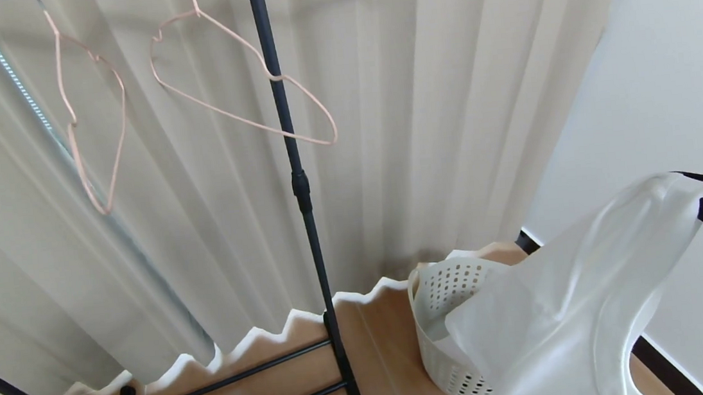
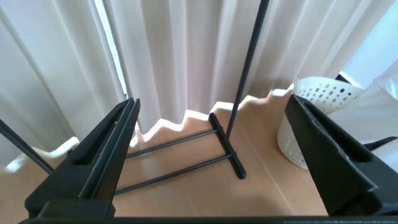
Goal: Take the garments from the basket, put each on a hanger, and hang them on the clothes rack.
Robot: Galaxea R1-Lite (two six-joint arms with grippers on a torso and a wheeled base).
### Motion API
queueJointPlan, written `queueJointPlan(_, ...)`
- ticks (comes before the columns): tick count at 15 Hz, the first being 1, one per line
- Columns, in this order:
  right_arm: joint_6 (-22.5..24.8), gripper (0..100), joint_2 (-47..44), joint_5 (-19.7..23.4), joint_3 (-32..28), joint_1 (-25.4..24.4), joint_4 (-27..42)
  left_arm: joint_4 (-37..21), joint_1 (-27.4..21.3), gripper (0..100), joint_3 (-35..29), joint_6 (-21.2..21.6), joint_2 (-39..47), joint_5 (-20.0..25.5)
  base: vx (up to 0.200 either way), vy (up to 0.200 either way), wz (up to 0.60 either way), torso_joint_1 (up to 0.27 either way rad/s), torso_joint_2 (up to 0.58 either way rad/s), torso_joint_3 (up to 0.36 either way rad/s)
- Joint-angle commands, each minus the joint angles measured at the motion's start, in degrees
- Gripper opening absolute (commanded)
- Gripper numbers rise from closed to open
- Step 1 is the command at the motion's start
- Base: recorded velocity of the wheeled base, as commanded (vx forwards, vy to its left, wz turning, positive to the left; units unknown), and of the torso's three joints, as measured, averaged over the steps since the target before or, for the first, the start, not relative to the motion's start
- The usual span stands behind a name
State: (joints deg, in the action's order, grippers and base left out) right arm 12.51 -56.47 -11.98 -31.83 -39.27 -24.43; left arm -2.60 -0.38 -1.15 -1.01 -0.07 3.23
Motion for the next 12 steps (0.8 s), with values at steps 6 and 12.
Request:
queueJointPlan(6, 0.06, 0, -0.75, 3.11, -0.25, 0.07, 0.00, -0.04, 0.03, 100, 0.00, -0.04, 0.07, 0.02, 0.000, 0.000, 0.00, 0.179, -0.50, -0.131)
queueJointPlan(12, 0.06, 0, -0.40, 3.11, 0.36, 0.33, 0.00, 0.05, 0.03, 100, 0.00, 0.13, 0.07, 0.02, 0.000, 0.000, 0.00, 0.225, -0.56, -0.192)
